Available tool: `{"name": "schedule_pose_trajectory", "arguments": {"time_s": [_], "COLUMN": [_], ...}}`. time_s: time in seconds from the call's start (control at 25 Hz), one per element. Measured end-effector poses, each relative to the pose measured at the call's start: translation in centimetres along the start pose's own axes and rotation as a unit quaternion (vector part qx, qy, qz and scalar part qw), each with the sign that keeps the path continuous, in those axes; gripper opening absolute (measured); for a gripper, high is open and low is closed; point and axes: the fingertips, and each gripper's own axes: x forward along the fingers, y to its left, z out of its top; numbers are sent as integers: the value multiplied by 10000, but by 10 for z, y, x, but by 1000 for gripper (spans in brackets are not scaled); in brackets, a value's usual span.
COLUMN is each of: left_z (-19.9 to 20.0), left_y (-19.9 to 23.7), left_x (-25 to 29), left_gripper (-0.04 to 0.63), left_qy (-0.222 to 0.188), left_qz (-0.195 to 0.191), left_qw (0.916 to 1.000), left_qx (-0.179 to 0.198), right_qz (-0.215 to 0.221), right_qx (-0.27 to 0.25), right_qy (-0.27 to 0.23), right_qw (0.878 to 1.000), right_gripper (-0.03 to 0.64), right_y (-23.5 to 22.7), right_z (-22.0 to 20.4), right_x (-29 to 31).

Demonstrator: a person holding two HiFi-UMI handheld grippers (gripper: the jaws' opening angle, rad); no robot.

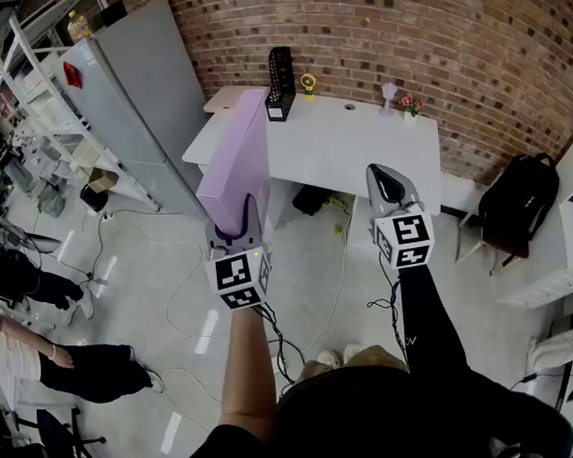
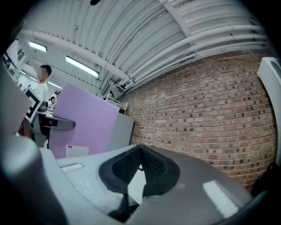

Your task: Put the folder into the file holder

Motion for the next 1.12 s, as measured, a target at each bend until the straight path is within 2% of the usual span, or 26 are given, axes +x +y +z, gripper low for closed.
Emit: {"name": "schedule_pose_trajectory", "arguments": {"time_s": [0.36,0.68,1.12], "left_z": [1,-2,-8], "left_y": [3,12,25], "left_x": [4,20,100], "left_gripper": [124,126,127], "left_qy": [-2,-4,-69], "left_qz": [-7,-27,-100], "left_qw": [10000,10000,9999], "left_qx": [15,54,23], "right_qz": [-18,38,75], "right_qx": [283,245,289], "right_qy": [-108,-84,-191], "right_qw": [9995,9997,9994], "right_gripper": [0,0,0], "right_y": [-1,5,-23], "right_z": [-2,-11,-23], "right_x": [8,26,108]}}
